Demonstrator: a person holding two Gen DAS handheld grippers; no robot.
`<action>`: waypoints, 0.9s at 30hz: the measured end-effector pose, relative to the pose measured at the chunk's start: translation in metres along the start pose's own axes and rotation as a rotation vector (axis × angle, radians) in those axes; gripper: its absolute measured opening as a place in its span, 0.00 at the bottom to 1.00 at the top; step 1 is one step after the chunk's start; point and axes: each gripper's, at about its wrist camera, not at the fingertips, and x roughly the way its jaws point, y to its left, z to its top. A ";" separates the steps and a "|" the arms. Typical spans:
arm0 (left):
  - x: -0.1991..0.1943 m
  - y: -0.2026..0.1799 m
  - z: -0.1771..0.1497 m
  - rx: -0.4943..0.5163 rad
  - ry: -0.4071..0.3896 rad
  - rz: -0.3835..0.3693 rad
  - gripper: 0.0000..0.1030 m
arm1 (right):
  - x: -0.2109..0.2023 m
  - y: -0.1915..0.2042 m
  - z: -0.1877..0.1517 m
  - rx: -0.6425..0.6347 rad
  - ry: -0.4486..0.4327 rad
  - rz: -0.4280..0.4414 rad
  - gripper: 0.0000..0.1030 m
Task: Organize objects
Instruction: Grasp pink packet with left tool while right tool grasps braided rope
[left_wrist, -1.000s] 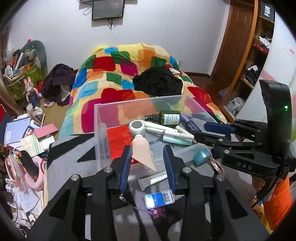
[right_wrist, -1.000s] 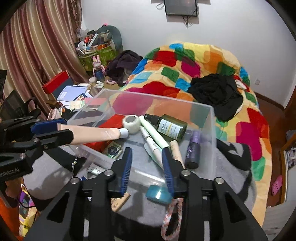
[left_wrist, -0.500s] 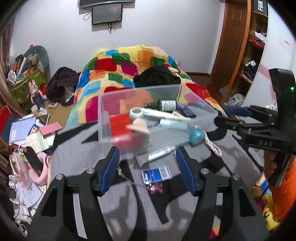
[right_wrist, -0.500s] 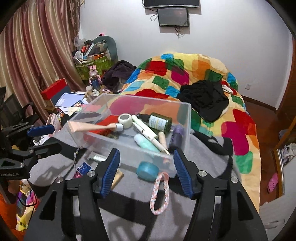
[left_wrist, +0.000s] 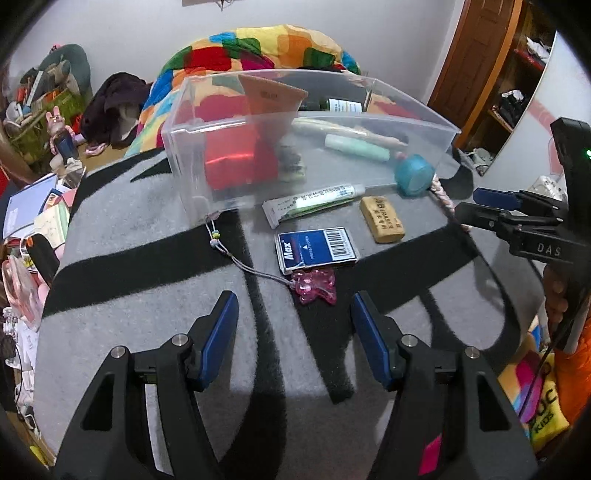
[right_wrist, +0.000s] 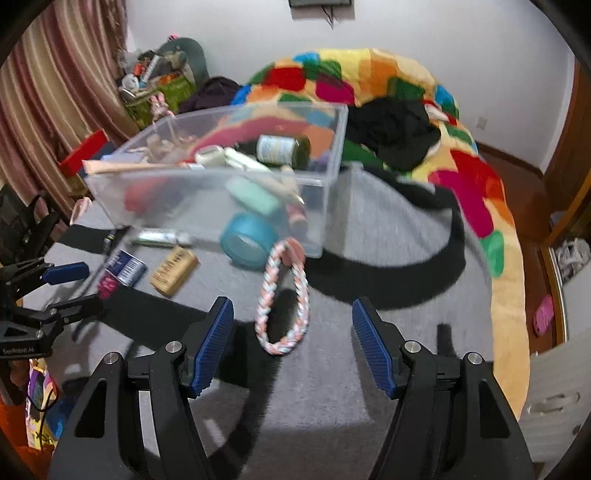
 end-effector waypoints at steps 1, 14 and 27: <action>0.000 -0.002 0.000 0.009 -0.005 0.007 0.61 | 0.003 -0.001 0.001 0.003 0.006 0.002 0.61; 0.001 -0.008 -0.005 -0.005 -0.083 0.046 0.25 | 0.017 0.000 0.004 0.027 0.011 0.005 0.10; -0.034 -0.004 -0.013 -0.058 -0.150 0.026 0.25 | -0.030 0.008 -0.002 0.034 -0.119 0.038 0.07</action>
